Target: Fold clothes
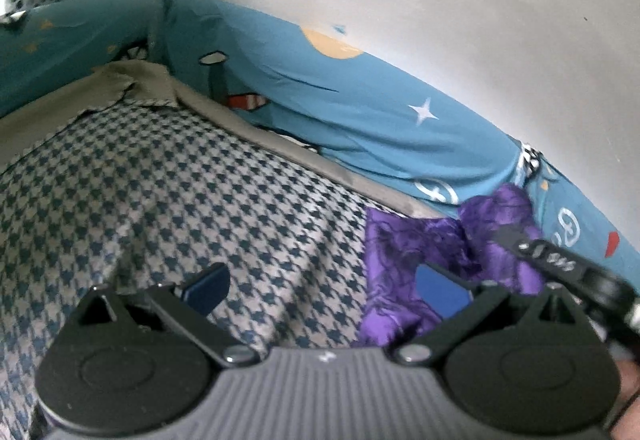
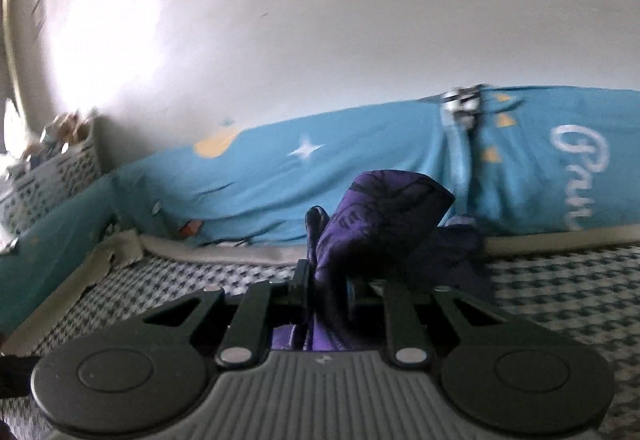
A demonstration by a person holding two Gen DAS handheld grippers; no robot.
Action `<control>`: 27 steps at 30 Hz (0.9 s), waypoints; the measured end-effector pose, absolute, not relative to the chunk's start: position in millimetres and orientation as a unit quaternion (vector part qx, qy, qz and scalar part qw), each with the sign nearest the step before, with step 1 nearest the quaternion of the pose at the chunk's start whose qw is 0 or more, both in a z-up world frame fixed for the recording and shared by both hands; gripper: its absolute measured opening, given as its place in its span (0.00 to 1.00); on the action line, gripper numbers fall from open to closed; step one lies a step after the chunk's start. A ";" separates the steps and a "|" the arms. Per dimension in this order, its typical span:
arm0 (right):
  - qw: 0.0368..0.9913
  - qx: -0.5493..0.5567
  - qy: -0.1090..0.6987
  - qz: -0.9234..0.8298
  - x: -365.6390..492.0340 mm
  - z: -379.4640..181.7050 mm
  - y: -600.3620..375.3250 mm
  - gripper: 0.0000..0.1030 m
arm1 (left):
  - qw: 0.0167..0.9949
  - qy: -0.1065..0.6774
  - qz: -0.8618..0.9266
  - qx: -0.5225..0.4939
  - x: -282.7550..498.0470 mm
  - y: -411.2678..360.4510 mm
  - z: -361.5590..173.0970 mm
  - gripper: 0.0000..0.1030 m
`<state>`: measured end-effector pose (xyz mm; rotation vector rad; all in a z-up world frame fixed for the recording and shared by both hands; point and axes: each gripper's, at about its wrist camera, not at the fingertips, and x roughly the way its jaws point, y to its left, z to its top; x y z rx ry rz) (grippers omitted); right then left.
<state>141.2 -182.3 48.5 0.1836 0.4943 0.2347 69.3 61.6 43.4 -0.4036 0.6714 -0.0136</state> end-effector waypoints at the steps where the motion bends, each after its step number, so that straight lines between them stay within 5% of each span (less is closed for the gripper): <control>1: 0.957 0.086 0.248 0.120 143.6 44.1 -172.8 0.18 | 0.924 0.327 -0.004 -0.201 68.9 65.4 43.4 1.00; 7: 0.944 0.052 0.296 0.134 162.7 0.1 -129.2 0.19 | 0.921 0.326 0.001 -0.215 67.1 75.9 43.2 1.00; 12: 0.934 0.036 0.317 0.158 164.5 -23.8 -119.1 0.30 | 0.922 0.322 0.001 -0.217 68.0 75.6 44.6 1.00; 16: 0.933 0.040 0.306 0.187 153.6 -14.3 -123.6 0.37 | 0.922 0.321 0.002 -0.217 68.4 73.5 44.9 1.00; 27: 0.939 0.082 0.275 0.192 152.6 15.4 -147.2 0.37 | 0.921 0.315 0.016 -0.229 63.8 76.1 48.7 1.00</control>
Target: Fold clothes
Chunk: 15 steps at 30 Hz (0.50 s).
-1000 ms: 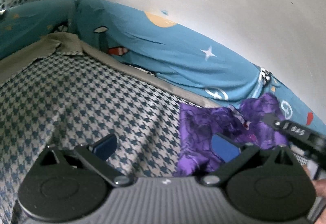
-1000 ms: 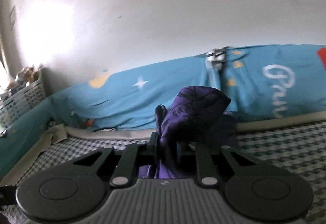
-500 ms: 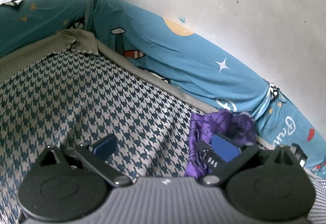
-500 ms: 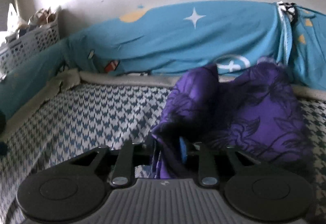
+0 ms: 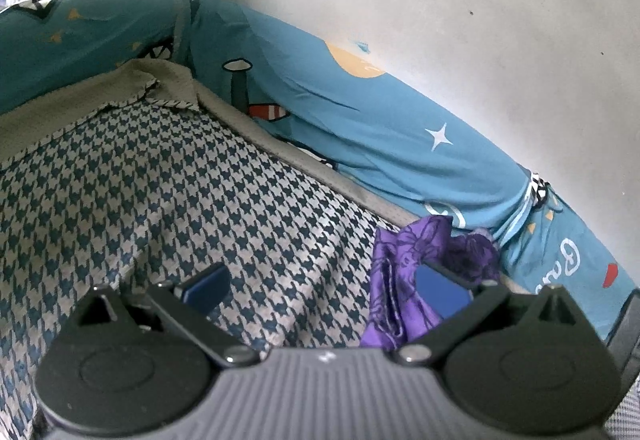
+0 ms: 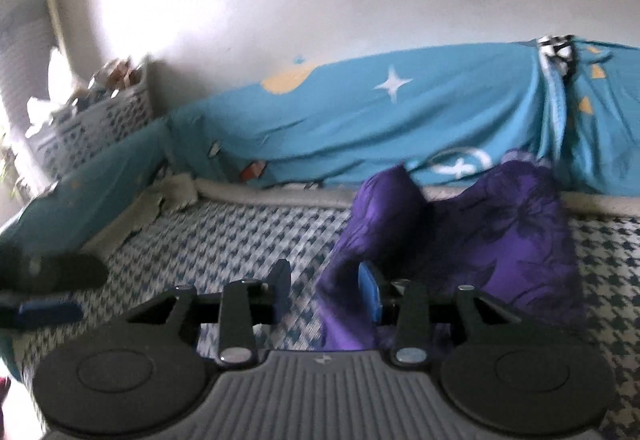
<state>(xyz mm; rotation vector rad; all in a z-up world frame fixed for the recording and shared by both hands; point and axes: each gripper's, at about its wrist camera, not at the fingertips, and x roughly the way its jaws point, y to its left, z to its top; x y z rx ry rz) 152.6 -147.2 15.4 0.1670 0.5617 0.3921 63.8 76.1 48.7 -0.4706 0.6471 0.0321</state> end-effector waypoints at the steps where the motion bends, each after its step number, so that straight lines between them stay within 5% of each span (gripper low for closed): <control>1: 0.940 0.087 0.273 0.184 155.8 16.8 -148.8 0.37 | 0.920 0.315 0.016 -0.231 63.7 76.8 48.8 1.00; 15: 0.930 0.121 0.280 0.203 203.1 -10.2 -131.5 0.34 | 0.916 0.316 0.014 -0.248 65.9 79.8 50.0 1.00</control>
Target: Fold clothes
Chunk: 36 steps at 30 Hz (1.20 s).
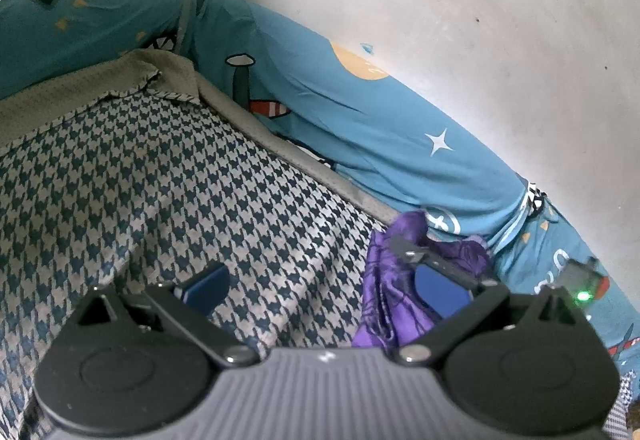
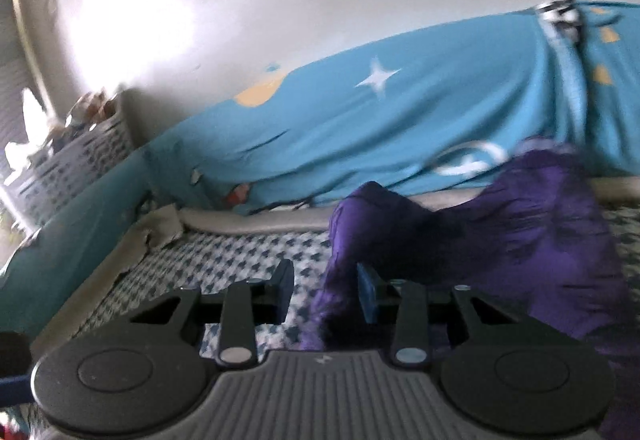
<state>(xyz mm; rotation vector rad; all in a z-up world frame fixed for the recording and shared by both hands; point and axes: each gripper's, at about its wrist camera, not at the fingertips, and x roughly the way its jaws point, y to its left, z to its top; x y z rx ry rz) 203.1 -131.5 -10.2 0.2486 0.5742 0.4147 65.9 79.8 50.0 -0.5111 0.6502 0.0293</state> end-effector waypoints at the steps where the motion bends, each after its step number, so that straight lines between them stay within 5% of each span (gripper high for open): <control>1: 0.929 0.110 0.284 0.209 204.3 -14.0 -125.8 0.34 | 0.916 0.316 0.014 -0.248 66.0 79.8 49.6 1.00; 10: 0.923 0.091 0.321 0.190 212.3 -35.1 -112.9 0.26 | 0.913 0.324 0.015 -0.248 68.3 82.1 43.5 1.00; 36: 0.937 0.099 0.312 0.123 69.2 2.5 -243.5 0.32 | 0.909 0.399 -0.014 -0.121 47.6 29.5 -21.8 1.00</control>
